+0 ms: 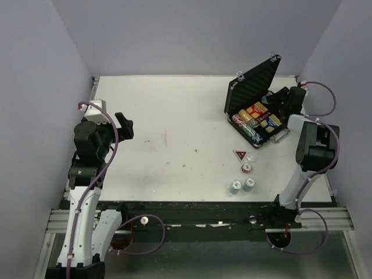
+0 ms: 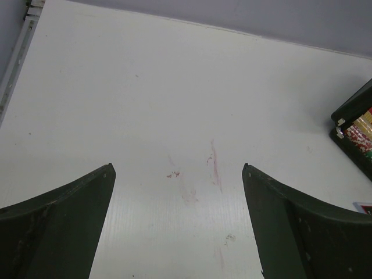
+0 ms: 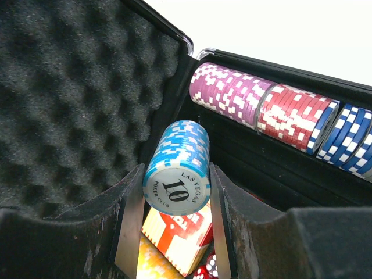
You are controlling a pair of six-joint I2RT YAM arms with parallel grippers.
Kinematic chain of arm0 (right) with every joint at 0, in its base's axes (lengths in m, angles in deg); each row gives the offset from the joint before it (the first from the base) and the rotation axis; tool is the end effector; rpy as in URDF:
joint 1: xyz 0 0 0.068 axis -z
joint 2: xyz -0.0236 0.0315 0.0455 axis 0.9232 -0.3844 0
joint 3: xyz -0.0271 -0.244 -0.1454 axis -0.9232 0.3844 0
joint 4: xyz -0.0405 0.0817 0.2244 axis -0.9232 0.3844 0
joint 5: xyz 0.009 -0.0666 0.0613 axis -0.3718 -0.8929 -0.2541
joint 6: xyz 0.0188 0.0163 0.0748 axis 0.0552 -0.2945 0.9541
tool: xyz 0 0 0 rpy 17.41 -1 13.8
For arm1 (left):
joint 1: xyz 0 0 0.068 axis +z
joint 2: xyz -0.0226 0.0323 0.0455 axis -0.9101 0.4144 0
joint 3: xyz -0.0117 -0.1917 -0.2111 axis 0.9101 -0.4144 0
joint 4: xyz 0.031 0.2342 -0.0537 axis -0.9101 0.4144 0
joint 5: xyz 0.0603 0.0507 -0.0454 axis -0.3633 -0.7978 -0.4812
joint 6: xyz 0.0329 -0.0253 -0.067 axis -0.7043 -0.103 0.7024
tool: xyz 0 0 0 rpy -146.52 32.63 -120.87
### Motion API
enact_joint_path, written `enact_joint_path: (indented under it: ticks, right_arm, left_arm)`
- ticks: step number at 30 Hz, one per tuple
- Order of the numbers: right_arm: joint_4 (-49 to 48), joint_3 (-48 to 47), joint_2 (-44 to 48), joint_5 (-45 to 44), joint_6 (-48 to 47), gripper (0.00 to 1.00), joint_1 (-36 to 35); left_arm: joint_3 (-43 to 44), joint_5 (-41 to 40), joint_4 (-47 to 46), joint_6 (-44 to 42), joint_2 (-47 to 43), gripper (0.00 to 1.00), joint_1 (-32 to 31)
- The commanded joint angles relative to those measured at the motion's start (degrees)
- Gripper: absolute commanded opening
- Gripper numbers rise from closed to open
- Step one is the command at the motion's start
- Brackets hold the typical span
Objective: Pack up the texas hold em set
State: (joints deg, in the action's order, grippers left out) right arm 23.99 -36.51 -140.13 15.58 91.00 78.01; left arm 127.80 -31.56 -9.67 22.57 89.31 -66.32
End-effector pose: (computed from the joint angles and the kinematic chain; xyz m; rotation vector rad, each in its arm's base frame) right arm 0.4356 -0.0743 0.2102 0.7273 1.8517 0.3973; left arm 0.1547 -0.0081 0.3569 -0.1722 1.7992 -0.2888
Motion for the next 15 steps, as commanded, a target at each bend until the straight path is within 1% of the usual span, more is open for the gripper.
enact_joint_path:
  ticks: [1,9,15]
  right_arm:
    - [-4.15,-3.62,-2.01,0.46,-1.44,0.01,0.37]
    - [-4.05,-4.77,-4.47,0.9,-2.5,0.01,0.37]
    - [-1.77,-6.26,-5.88,-0.06,-3.29,0.01,0.37]
  left_arm:
    - [-0.67,0.61,-0.64,-0.56,-0.11,0.99,0.27]
    - [-0.67,0.61,-0.64,-0.65,-0.11,0.99,0.27]
    - [-0.67,0.61,-0.64,-0.65,-0.11,0.99,0.27]
